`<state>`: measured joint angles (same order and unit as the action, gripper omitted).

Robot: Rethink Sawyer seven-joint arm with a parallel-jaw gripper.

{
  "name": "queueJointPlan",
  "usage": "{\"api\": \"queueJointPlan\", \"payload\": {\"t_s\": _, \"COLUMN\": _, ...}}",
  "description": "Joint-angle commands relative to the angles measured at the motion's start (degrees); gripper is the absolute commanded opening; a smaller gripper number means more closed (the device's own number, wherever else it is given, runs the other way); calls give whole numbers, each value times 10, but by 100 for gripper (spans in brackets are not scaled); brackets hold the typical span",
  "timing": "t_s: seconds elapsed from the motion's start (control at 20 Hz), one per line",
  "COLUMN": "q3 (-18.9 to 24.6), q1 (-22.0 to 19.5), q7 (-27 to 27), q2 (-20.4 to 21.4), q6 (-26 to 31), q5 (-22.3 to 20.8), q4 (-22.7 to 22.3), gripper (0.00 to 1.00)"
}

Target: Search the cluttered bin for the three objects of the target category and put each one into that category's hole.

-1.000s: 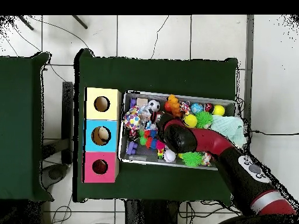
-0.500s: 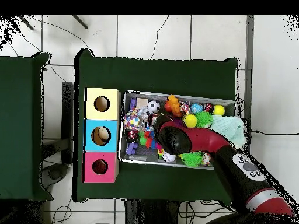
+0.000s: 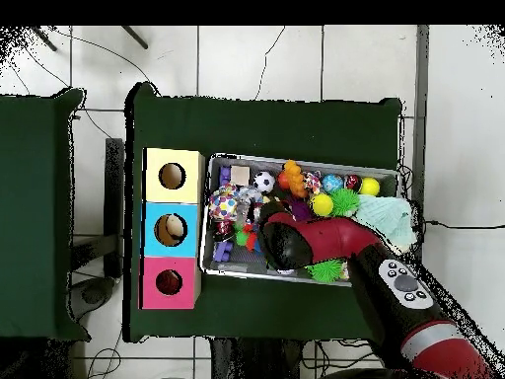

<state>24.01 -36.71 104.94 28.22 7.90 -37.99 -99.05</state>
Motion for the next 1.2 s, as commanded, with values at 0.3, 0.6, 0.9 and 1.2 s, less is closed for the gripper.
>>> {"api": "queueJointPlan", "payload": {"t_s": 0.3, "q3": -59, "q1": 18, "q7": -20, "q2": 29, "q6": 30, "q5": -74, "q4": 23, "gripper": 100}}
{"api": "queueJointPlan", "payload": {"t_s": 0.6, "q3": -52, "q1": 13, "q7": -24, "q2": 30, "q6": 38, "q5": -76, "q4": 24, "gripper": 100}}
{"api": "queueJointPlan", "payload": {"t_s": 0.9, "q3": -65, "q1": 29, "q7": -17, "q2": 5, "q6": 38, "q5": -79, "q4": 50, "gripper": 100}}
{"api": "queueJointPlan", "payload": {"t_s": 1.2, "q3": -25, "q1": 1, "q7": -58, "q2": -11, "q6": 85, "q5": -58, "q4": 64, "gripper": 100}}
